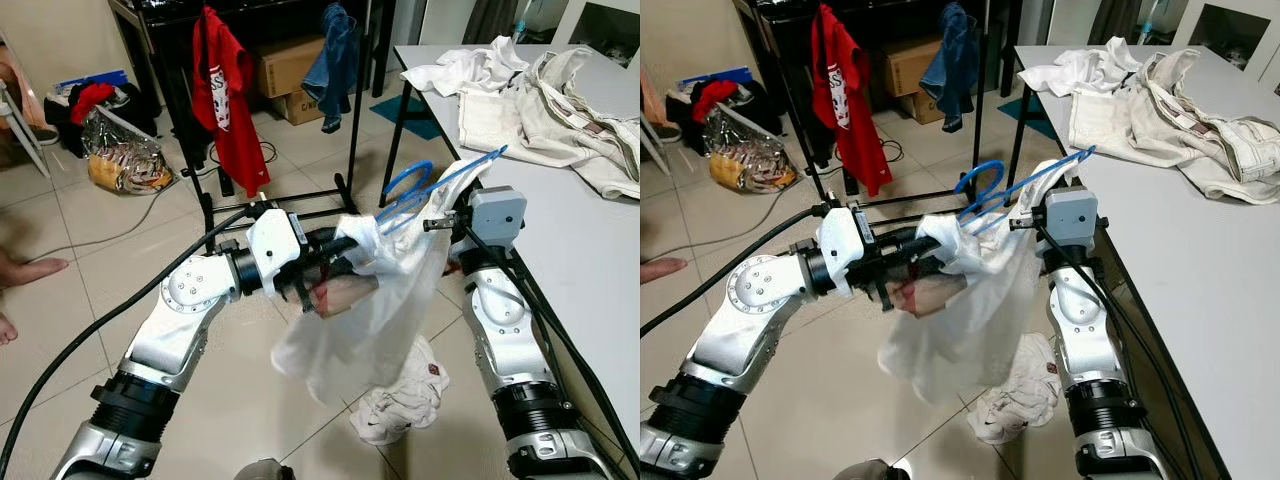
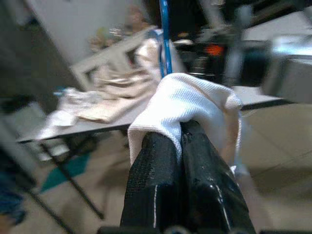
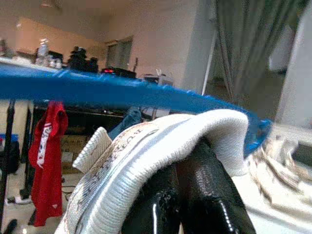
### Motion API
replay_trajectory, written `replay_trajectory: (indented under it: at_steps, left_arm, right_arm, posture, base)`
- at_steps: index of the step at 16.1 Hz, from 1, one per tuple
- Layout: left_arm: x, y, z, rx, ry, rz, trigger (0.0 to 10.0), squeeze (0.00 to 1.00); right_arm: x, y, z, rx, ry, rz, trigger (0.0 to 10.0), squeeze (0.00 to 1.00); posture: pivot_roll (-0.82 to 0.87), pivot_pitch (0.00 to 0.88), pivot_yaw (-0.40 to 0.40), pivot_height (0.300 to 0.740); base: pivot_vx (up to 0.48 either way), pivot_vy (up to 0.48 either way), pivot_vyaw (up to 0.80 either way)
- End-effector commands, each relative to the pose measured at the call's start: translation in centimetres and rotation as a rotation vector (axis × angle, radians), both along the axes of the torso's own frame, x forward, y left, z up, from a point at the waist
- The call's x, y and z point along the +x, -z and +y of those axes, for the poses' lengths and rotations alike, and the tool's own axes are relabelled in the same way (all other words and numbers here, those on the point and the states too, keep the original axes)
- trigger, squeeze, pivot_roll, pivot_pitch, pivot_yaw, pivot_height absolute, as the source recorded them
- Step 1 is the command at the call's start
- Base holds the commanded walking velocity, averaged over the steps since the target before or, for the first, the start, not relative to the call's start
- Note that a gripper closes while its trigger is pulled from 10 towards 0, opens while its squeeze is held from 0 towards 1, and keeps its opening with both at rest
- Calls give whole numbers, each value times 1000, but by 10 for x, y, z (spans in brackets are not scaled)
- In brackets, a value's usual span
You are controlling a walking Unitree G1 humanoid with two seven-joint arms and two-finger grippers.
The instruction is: Hang hanger
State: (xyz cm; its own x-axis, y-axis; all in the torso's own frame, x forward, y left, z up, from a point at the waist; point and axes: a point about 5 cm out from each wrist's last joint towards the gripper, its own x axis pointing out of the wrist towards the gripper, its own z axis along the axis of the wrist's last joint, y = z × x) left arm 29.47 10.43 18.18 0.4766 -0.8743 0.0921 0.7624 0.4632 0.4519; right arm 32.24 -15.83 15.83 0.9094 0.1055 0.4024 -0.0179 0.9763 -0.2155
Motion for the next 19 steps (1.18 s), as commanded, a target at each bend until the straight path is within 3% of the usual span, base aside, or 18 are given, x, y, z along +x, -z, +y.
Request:
replay_trajectory:
  at_steps: [1,2,4,10,11,14,17,19]
  left_arm:
    - [6,-25,2,-69,-47,-130,10000,0]
    - [9,-34,4,-128,-77,-148,10000,0]
    - [10,-38,5,-163,-83,-139,10000,0]
    - [-2,-20,-3,-162,-10,-47,10000,0]
    - [-8,-12,-12,-168,24,-15,10000,0]
    - [-16,-2,-26,-195,62,35,10000,0]
    - [-19,5,-29,-174,66,36,10000,0]
    - [-17,-1,-25,-206,10,-1,10000,0]
  right_arm:
    - [2,-6,3,-58,-25,-21,10000,0]
    - [5,-4,0,-87,-16,-7,10000,0]
    - [9,-1,-13,-107,31,23,10000,0]
    - [8,2,-27,-139,70,36,10000,0]
    - [10,0,-30,-142,107,24,10000,0]
    - [19,-11,-25,-134,126,-12,10000,0]
    - [29,-23,-23,-136,149,-33,10000,0]
    - [31,-30,-23,-140,133,-58,10000,0]
  posture:
    - [23,0,23,723]
    - [23,0,21,723]
    - [24,0,19,723]
    - [25,0,19,723]
    - [23,0,21,723]
    - [20,0,23,723]
    - [20,0,25,723]
    - [26,0,21,723]
  base:
    - [0,0,0]
    - [0,0,0]
    - [0,0,0]
    - [0,0,0]
    - [0,0,0]
    - [0,0,0]
    - [0,0,0]
    - [0,0,0]
